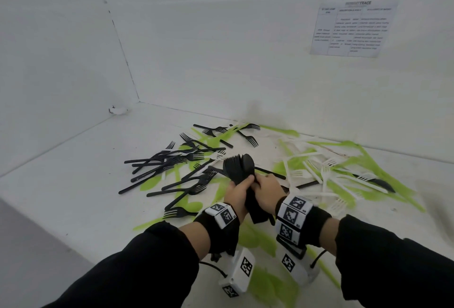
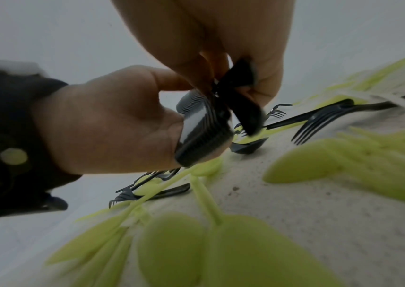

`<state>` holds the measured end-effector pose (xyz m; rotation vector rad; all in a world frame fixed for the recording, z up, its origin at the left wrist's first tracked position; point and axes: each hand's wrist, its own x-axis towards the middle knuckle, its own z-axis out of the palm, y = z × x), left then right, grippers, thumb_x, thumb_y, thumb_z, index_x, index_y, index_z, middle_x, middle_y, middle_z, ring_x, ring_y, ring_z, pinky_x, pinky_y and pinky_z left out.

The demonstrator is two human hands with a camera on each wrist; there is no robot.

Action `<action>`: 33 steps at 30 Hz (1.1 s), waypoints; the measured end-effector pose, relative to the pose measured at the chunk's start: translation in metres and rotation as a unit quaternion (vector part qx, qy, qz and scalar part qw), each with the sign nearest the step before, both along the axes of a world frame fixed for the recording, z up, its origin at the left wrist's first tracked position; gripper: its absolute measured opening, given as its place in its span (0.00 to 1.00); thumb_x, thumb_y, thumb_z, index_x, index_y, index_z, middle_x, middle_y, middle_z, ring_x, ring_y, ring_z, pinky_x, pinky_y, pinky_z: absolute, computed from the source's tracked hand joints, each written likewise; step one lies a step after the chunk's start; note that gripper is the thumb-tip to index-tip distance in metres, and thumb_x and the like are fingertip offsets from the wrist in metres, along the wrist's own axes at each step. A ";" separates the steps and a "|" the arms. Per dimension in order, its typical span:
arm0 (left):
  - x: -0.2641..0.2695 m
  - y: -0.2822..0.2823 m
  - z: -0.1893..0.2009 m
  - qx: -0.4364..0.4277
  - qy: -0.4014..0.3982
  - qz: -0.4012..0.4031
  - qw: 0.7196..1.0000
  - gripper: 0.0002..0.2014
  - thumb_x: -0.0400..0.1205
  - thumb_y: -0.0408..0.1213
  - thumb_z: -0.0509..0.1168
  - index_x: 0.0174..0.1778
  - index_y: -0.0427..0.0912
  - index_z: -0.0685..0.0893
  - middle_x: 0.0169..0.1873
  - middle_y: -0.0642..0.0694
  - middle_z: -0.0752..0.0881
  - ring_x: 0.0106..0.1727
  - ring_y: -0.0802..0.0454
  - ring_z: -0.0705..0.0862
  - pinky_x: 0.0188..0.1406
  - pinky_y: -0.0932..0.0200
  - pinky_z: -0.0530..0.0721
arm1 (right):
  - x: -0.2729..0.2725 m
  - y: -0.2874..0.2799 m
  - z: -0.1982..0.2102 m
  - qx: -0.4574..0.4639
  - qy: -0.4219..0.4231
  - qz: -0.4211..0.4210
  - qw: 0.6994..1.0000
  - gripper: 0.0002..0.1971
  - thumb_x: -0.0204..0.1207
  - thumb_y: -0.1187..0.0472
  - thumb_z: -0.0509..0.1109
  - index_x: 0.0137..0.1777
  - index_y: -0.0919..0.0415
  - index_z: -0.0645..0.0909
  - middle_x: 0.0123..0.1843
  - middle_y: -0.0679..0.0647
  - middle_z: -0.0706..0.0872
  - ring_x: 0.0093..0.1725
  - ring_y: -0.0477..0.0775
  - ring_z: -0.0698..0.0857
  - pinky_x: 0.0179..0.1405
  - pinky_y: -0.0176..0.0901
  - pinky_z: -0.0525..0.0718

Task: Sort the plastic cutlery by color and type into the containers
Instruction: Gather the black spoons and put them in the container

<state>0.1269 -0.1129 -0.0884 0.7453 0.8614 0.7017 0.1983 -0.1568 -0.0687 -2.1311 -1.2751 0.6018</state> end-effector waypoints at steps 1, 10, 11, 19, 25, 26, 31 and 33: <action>-0.002 0.002 0.000 0.004 0.000 -0.002 1.000 0.12 0.83 0.28 0.62 0.62 0.32 0.77 0.57 0.28 0.83 0.51 0.37 0.84 0.51 0.45 0.84 | -0.003 0.002 -0.001 0.004 -0.001 -0.006 1.000 0.15 0.84 0.64 0.52 0.66 0.68 0.73 0.39 0.52 0.64 0.56 0.64 0.76 0.52 0.42 0.69; -0.011 0.024 -0.006 0.026 0.003 0.003 1.000 0.10 0.83 0.28 0.61 0.59 0.31 0.80 0.50 0.32 0.85 0.50 0.37 0.84 0.57 0.44 0.81 | -0.018 0.014 -0.002 0.088 0.123 -0.078 0.985 0.12 0.77 0.64 0.63 0.56 0.58 0.84 0.51 0.60 0.89 0.53 0.61 0.86 0.58 0.54 0.82; -0.012 0.026 -0.007 0.026 0.005 -0.001 1.000 0.08 0.83 0.28 0.61 0.57 0.32 0.80 0.49 0.32 0.85 0.50 0.37 0.84 0.56 0.44 0.82 | -0.020 0.013 0.000 0.093 0.139 -0.086 0.982 0.12 0.77 0.65 0.63 0.57 0.59 0.84 0.52 0.59 0.89 0.54 0.60 0.86 0.60 0.54 0.81; -0.010 0.036 -0.010 0.043 0.034 -0.018 0.998 0.08 0.83 0.28 0.61 0.57 0.35 0.79 0.53 0.30 0.84 0.56 0.34 0.83 0.61 0.39 0.81 | -0.019 0.013 0.004 0.089 0.148 -0.083 0.982 0.14 0.81 0.63 0.61 0.63 0.60 0.82 0.58 0.60 0.87 0.60 0.58 0.83 0.67 0.52 0.77; -0.004 0.033 -0.014 0.023 0.032 -0.054 0.998 0.11 0.84 0.29 0.60 0.61 0.34 0.77 0.56 0.29 0.83 0.50 0.36 0.84 0.52 0.43 0.84 | -0.013 0.017 0.008 0.035 0.081 -0.136 0.987 0.15 0.80 0.60 0.62 0.63 0.63 0.81 0.60 0.58 0.86 0.62 0.57 0.82 0.59 0.40 0.75; -0.004 0.032 -0.014 0.019 0.031 -0.061 0.997 0.10 0.84 0.29 0.60 0.60 0.35 0.77 0.57 0.28 0.82 0.48 0.37 0.84 0.51 0.44 0.84 | -0.013 0.016 0.009 0.029 0.075 -0.143 0.986 0.15 0.80 0.59 0.62 0.63 0.63 0.80 0.60 0.58 0.85 0.62 0.57 0.82 0.58 0.39 0.75; 0.002 0.028 -0.011 -0.007 0.020 -0.086 0.996 0.09 0.83 0.28 0.60 0.58 0.38 0.78 0.56 0.29 0.83 0.49 0.37 0.84 0.54 0.42 0.83 | -0.011 0.014 0.005 0.031 0.069 -0.187 0.979 0.16 0.81 0.60 0.60 0.66 0.63 0.78 0.62 0.59 0.84 0.64 0.58 0.81 0.58 0.39 0.74; 0.004 0.028 -0.010 -0.015 0.016 -0.081 0.996 0.13 0.82 0.30 0.62 0.62 0.34 0.79 0.56 0.29 0.84 0.48 0.37 0.85 0.51 0.45 0.84 | -0.011 0.012 0.004 0.038 0.074 -0.183 0.980 0.17 0.82 0.61 0.59 0.68 0.63 0.76 0.62 0.59 0.84 0.64 0.57 0.80 0.61 0.41 0.74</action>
